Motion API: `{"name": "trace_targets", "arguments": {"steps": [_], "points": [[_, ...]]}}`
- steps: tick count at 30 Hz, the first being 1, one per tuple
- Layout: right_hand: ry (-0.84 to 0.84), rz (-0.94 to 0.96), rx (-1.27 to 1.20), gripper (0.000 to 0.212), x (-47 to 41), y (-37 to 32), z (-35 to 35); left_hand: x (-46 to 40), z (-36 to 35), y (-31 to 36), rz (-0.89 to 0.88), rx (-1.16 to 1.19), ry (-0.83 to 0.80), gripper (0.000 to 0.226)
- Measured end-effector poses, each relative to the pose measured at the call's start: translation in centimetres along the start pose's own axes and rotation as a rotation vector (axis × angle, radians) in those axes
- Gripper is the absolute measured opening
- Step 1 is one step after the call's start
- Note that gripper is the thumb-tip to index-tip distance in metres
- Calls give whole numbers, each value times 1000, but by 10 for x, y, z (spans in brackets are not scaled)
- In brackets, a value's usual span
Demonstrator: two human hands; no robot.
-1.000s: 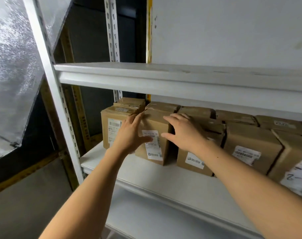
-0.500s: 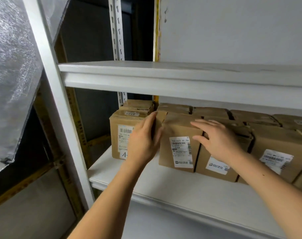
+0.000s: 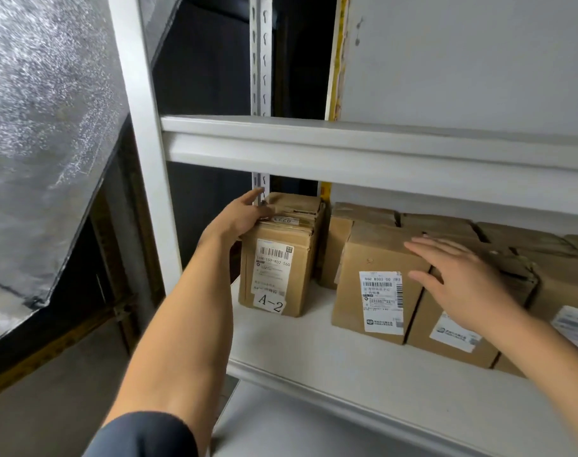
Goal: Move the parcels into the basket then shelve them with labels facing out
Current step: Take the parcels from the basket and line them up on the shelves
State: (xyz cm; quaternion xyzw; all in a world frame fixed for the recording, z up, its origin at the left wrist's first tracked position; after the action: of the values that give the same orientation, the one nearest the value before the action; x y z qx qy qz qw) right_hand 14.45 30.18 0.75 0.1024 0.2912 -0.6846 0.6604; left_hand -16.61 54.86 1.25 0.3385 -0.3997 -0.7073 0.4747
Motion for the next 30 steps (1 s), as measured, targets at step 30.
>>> {"name": "trace_targets", "arguments": {"steps": [30], "points": [[68, 43, 72, 61, 6, 1, -2, 22, -71, 20, 22, 342, -130, 42]]}}
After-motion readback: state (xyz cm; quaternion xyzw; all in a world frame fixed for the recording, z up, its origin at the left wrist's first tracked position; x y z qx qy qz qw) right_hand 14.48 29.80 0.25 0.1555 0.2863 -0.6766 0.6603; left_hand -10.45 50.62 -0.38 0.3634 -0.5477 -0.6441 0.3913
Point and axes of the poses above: each hand's wrist, its own x-axis away from the middle knuckle, its own z-axis out of the back of the hand, y = z × x, the point moved 7 cm from there along -x, towards the middle knuckle, and after that the axes turned 6 degrees about -x, right-handed, at the moved point
